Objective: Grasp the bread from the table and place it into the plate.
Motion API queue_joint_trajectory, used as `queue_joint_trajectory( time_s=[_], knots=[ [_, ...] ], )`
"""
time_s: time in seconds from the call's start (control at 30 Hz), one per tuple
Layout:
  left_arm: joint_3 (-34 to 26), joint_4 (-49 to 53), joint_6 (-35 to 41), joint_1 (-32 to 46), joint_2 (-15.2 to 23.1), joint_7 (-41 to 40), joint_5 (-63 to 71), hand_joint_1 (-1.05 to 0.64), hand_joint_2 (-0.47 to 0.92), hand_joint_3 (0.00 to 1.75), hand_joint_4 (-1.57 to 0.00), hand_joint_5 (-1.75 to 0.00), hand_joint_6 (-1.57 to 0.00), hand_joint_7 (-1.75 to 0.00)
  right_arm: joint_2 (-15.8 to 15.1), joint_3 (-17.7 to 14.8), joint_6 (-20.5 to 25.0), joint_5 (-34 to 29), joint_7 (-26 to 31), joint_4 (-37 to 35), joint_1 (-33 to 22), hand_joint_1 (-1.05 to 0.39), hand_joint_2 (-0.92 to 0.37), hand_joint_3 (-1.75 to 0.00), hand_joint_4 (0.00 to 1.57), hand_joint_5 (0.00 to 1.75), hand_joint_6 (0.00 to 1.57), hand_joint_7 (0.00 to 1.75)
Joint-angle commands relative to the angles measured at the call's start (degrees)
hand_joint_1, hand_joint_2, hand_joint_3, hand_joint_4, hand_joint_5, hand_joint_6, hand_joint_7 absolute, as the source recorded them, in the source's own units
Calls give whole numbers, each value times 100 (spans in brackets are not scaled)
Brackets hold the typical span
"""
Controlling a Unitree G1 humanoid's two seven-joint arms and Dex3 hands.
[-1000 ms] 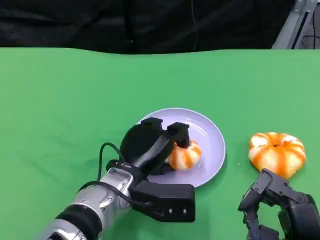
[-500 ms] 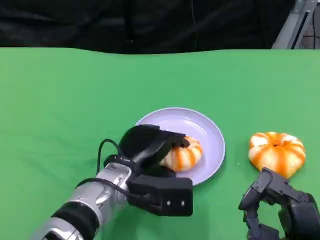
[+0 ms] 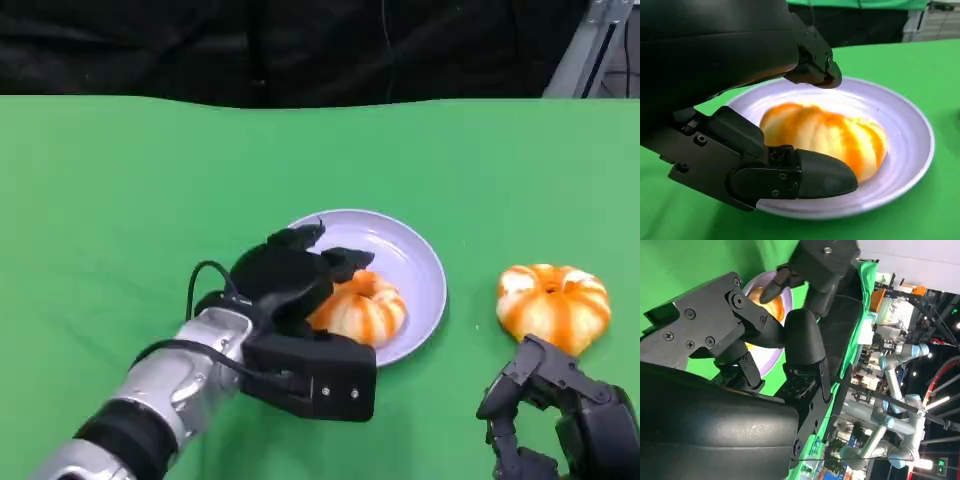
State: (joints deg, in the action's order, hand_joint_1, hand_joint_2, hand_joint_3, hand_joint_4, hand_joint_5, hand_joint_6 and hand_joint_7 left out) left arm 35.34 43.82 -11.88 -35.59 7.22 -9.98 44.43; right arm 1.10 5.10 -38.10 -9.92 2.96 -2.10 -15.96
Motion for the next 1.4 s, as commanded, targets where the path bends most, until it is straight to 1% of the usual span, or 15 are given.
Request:
queue_joint_trajectory(
  time_s=[0.03,0.27,0.3,0.33,0.37,0.43,0.5,0.63,0.7,0.73,0.8,0.83,0.87,1.03,1.4],
  knots=[
    [-78,-271,39,158,172,215,-93,-105,92,63,-5,0,-30,0,-37,-19,-47,96,4,-24,-4,-13,-54,-114,82,175,75,156],
    [-87,-349,75,189,185,265,-93,-105,92,63,-5,0,-30,0,-37,-19,-47,96,4,-25,-4,-13,-54,-114,82,175,75,156],
    [-521,-791,-371,524,264,476,-859,-105,92,63,-5,0,-30,0,-43,-24,-26,81,7,-16,-7,-13,-54,-114,82,175,75,156],
    [-941,-1198,-699,853,282,784,-1677,-48,88,43,-38,-13,-50,-6,-50,-28,-25,70,9,-18,-3,-13,-54,-114,82,175,75,156],
    [-1236,-1494,-917,1089,294,1025,-2263,-23,90,33,-52,-17,-59,-8,-53,-32,-27,62,9,-21,0,-12,-54,-114,82,175,75,156],
    [-1630,-1969,-849,1456,261,1607,-3225,-1,92,30,-67,-21,-69,-10,-49,-32,-23,37,17,-4,-8,-12,-54,-114,83,175,74,157],
    [-1899,-2366,-590,1736,233,2129,-3960,9,82,64,-82,-22,-81,-8,-40,-28,-9,8,28,22,-23,-13,-54,-114,83,175,74,157],
    [-2263,-3114,-20,2136,257,2629,-4693,12,79,78,-93,-24,-90,-9,-42,-29,-6,5,29,23,-22,-14,-54,-114,83,175,74,158],
    [-2616,-3929,608,2570,321,2933,-5460,12,70,104,-89,-79,-107,-21,-52,-29,-6,28,15,13,-17,-14,-54,-114,83,175,73,158],
    [-2733,-4231,862,2717,345,3032,-5708,11,64,121,-81,-112,-112,-36,-56,-29,-7,42,6,8,-16,-14,-54,-114,82,175,73,158],
    [-2876,-4715,1244,2931,419,3132,-5951,11,60,131,-76,-131,-101,-70,-66,-27,-10,85,-21,-2,-13,-13,-54,-115,82,175,73,158],
    [-2947,-4966,1394,3054,473,3185,-6055,15,54,142,-80,-153,-96,-109,-69,-27,-3,103,-32,-2,-12,-13,-54,-114,82,175,73,158],
    [-3003,-5153,1516,3142,508,3224,-6125,16,51,148,-82,-163,-91,-131,-71,-27,2,116,-41,-2,-12,-13,-54,-114,82,175,73,158],
    [-3330,-5954,2313,3602,612,3486,-6939,18,51,160,-101,-174,-86,-172,-74,-37,-7,88,-39,7,-15,-13,-54,-114,82,175,72,158],
    [-4202,-6864,3041,4826,1113,4262,-8234,8,54,162,-109,-175,-91,-175,-39,-23,70,83,-40,98,-41,-14,-55,-113,83,175,73,159]
  ],
)
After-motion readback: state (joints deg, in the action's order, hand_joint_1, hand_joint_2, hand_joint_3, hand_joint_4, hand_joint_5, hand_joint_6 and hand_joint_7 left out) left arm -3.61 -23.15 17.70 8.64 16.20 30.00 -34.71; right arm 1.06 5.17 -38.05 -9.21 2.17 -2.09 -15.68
